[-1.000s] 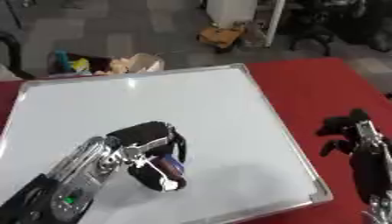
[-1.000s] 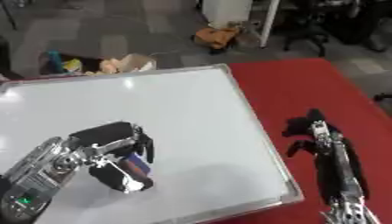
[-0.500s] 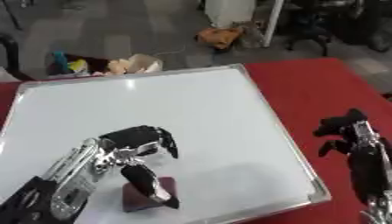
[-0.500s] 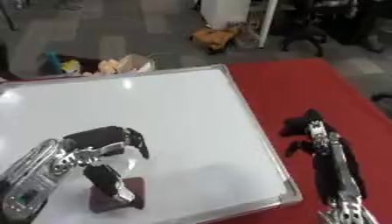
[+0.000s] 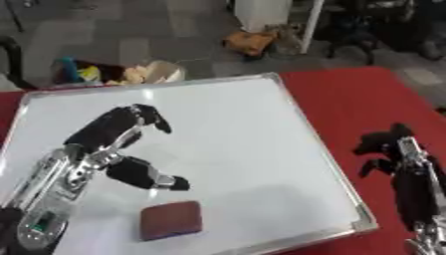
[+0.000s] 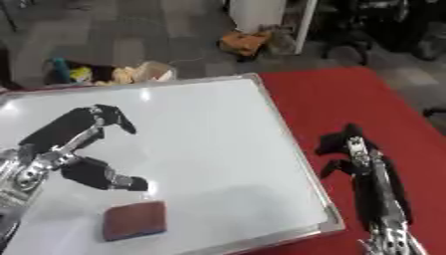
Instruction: Wipe the whiteboard clean with a brush.
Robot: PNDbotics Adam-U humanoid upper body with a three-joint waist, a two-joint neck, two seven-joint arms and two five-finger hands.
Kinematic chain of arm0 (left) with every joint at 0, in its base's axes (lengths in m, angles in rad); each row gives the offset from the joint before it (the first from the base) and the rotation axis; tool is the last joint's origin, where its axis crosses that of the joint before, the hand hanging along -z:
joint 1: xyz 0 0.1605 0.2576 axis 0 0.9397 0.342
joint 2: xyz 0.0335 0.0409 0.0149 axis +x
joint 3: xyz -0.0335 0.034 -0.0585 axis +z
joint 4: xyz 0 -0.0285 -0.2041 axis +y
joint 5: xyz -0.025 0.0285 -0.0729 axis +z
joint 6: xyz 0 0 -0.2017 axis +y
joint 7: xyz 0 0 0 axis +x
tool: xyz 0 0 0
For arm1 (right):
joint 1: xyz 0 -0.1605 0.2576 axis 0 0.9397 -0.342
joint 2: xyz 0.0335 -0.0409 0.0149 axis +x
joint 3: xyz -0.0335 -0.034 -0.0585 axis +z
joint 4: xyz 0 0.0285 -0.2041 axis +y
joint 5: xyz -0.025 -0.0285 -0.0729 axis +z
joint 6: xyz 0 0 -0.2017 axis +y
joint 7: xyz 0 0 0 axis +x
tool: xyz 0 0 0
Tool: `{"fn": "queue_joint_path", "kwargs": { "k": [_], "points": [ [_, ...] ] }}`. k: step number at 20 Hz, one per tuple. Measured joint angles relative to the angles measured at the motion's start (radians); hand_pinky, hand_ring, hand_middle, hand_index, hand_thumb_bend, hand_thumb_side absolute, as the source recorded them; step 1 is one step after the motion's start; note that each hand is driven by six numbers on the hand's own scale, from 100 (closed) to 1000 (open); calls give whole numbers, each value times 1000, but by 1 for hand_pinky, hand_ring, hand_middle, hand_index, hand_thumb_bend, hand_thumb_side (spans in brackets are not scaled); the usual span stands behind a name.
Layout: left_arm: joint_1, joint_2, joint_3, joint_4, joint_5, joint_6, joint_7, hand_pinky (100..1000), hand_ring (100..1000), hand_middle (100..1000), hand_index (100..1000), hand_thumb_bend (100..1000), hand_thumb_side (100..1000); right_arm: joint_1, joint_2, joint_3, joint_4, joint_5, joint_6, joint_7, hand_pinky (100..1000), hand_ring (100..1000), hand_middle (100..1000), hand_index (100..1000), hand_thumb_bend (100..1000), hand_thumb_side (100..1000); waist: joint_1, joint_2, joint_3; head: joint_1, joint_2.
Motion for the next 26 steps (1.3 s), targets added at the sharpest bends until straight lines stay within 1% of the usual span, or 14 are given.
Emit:
{"fn": "queue_joint_path", "kwargs": {
  "k": [3, 6, 10, 14, 17, 19, 21, 26],
  "points": [
    [54, 36, 65, -66, 132, 32, 68, 477, 817, 611, 684, 874, 667, 1, 0, -3, 0, 0, 1, -5, 329, 580, 500, 605, 100, 948, 0, 0, 10, -6, 0],
    [105, 59, 127, -112, 242, 65, 124, 461, 819, 603, 682, 858, 676, 1, 0, -6, 0, 0, 1, -6, 329, 580, 500, 605, 100, 948, -1, 1, 15, -12, -1],
    [164, 64, 207, -148, 351, 104, 203, 438, 815, 584, 675, 847, 692, 5, 0, -6, 0, 0, 1, -7, 329, 580, 500, 605, 100, 948, -6, 2, 21, -18, -1],
    [226, 63, 284, -159, 451, 135, 292, 417, 807, 569, 671, 804, 752, 8, 0, -6, 0, 0, 3, -11, 328, 580, 500, 605, 100, 949, -5, 2, 27, -20, -3],
    [268, 62, 332, -159, 511, 145, 355, 412, 803, 567, 669, 778, 798, 9, 0, -6, 0, 1, 5, -12, 329, 580, 500, 605, 100, 948, -5, 2, 33, -24, -4],
    [285, 62, 355, -159, 542, 144, 387, 413, 804, 569, 667, 764, 814, 9, 0, -7, 0, 1, 5, -13, 329, 580, 500, 605, 100, 948, -3, 1, 34, -27, -4],
    [294, 62, 371, -160, 566, 142, 410, 412, 804, 569, 661, 756, 823, 10, 0, -9, 0, 1, 7, -15, 329, 580, 500, 605, 100, 949, -1, 0, 35, -28, -4],
    [317, 50, 397, -162, 588, 141, 445, 412, 804, 568, 660, 747, 835, 10, 0, -9, 0, 1, 9, -15, 329, 580, 500, 605, 100, 950, -3, -1, 41, -27, -4]
  ]
}}
